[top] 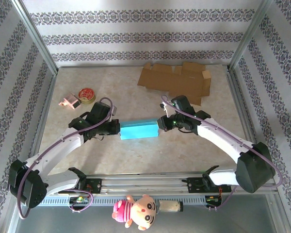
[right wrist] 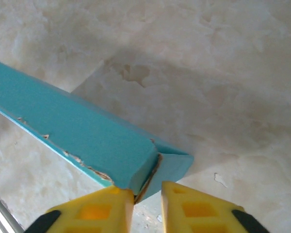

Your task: Fold the paper box

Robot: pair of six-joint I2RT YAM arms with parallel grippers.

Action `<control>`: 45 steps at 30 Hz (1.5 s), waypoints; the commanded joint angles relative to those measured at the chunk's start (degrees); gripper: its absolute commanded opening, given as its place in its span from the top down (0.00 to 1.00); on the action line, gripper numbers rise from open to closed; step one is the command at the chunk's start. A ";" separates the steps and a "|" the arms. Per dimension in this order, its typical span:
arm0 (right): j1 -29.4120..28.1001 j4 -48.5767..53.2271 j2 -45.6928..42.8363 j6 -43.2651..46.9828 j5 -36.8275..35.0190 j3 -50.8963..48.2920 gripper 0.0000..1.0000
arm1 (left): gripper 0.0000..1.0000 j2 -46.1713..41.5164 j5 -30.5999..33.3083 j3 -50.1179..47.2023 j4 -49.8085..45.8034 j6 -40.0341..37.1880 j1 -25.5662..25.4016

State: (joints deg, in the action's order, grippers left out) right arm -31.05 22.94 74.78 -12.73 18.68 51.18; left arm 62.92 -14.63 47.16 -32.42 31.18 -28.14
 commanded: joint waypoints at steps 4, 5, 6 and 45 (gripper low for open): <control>-0.87 4.94 -3.46 -0.20 2.72 1.71 0.54 | 0.82 -4.48 -1.72 0.64 1.25 2.81 -0.80; -0.70 5.01 -4.06 -0.37 4.09 1.97 0.53 | 0.81 -4.72 -2.01 1.17 1.29 3.00 -0.80; -0.60 4.95 -4.55 -0.41 5.41 2.24 0.51 | 0.80 -4.98 -2.45 1.50 1.34 3.09 -0.76; -0.07 5.07 4.99 -8.50 1.43 1.83 0.81 | 0.91 -2.40 4.05 -6.93 4.39 20.06 2.28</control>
State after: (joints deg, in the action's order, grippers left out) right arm -30.26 26.41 79.81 -21.69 21.39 55.86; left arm 60.77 -9.32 43.53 -26.22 49.80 -26.50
